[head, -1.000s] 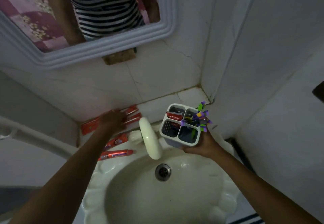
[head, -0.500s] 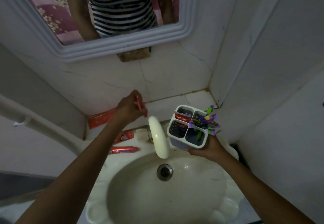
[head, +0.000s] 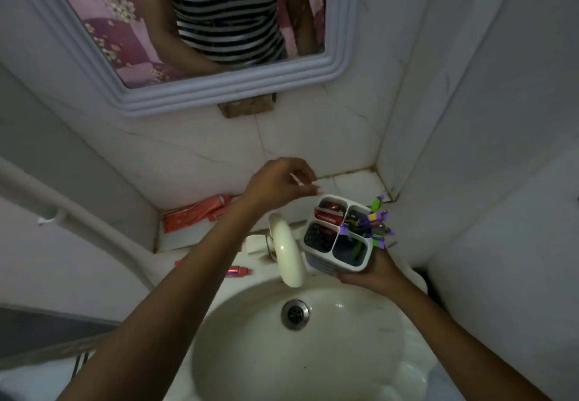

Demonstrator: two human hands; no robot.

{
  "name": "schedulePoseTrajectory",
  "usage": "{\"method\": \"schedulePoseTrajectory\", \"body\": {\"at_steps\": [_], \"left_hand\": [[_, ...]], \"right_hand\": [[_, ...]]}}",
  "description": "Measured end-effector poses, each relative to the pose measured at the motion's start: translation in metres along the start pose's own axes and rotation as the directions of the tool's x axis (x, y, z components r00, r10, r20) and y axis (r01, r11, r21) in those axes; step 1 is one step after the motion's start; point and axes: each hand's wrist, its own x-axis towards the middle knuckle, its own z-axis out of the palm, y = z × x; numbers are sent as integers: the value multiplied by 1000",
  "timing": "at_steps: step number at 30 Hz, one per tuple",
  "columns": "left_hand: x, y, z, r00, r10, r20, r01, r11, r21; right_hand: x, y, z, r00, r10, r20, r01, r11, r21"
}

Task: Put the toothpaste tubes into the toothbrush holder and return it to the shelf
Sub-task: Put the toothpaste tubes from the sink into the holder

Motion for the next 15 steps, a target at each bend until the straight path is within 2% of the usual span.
{"method": "schedulePoseTrajectory", "body": {"at_steps": [3,6,8,11,13,15], "left_hand": [[-8,-50,-20,968,-182,-174,199,976,86],[-22,-110,-26,889,-417,-188,458,826,330],[-36,-140,-22,866,-454,-209,495,722,483],[-50,-165,-15,838,-447,-313,544,642,540],[-52,-173,-16,825,-484,-290,560,636,531],[-51,-180,-20,829,-519,-208,547,674,497]], "right_hand": [[-1,0,-2,997,-74,2,73,989,-128],[0,0,-1,996,-88,18,89,990,-113],[-2,-3,-2,997,-79,25,82,990,-111],[-3,-6,-2,997,-75,15,76,990,-122],[-3,-5,-2,997,-75,23,78,989,-129],[-3,-5,-1,997,-69,31,72,990,-117]]}}
